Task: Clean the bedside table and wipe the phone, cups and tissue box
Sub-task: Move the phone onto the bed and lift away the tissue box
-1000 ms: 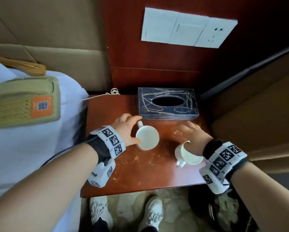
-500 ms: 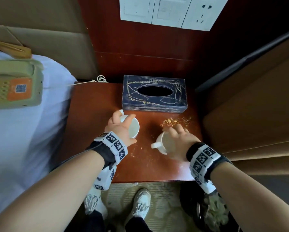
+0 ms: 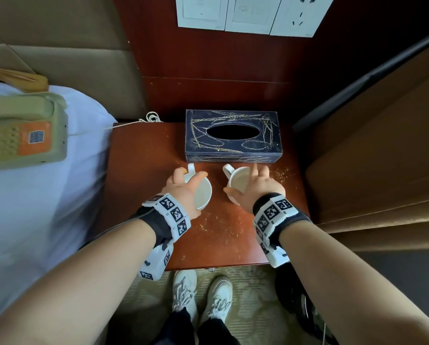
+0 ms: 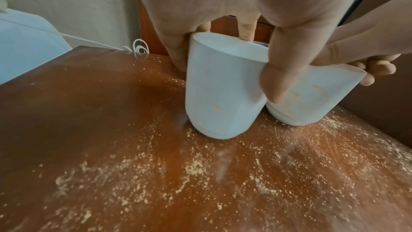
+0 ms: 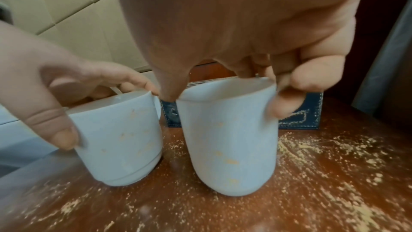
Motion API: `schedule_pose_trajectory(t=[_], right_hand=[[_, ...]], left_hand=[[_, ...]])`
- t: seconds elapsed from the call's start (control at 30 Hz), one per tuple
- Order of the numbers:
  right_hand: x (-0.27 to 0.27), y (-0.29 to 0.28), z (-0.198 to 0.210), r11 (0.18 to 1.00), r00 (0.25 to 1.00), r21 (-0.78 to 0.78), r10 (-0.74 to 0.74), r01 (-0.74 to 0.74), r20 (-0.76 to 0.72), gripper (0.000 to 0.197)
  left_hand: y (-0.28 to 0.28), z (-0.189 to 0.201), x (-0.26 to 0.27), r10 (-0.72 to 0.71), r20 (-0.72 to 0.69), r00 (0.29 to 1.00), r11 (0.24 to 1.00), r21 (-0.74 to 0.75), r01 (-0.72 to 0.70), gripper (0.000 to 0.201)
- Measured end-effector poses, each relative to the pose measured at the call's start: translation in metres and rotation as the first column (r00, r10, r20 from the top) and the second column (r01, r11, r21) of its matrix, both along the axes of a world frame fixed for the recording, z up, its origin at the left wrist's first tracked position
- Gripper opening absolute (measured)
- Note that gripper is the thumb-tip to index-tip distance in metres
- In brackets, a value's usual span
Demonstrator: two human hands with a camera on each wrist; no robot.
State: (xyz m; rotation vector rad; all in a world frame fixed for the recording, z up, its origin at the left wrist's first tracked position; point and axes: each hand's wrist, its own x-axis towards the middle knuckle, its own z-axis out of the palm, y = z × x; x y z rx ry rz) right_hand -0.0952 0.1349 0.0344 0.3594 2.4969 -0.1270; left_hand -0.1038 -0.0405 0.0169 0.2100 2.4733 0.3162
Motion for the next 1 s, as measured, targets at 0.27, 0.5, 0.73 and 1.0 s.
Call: schedule_pose_trajectory(t=[0.27, 0.5, 0.73, 1.0], right_hand=[[0.004, 0.025, -0.007, 0.95, 0.967, -0.201, 0.251, -0.237, 0.046, 0.108], [0.003, 0.023, -0.015, 0.952, 0.976, -0.234, 0.171, -0.2, -0.137, 0.09], [0.023, 0.039, 0.016, 0.89, 0.954, -0.433, 0.008, -0.144, -0.3, 0.089], [0.048, 0.072, 0.126, 0.922, 0.912, -0.288, 0.137, -0.26, -0.386, 0.092]], left_hand=[[-0.005, 0.001, -0.006, -0.085, 0.049, 0.995, 0.996, 0.006, 0.084, 0.085], [-0.005, 0.004, -0.003, -0.078, -0.01, 0.997, 0.997, 0.012, 0.078, 0.093], [0.012, 0.036, 0.006, -0.012, -0.101, 0.995, 0.998, 0.065, 0.019, 0.092], [0.032, 0.137, 0.037, 0.042, -0.224, 0.974, 0.989, 0.149, -0.008, 0.09]])
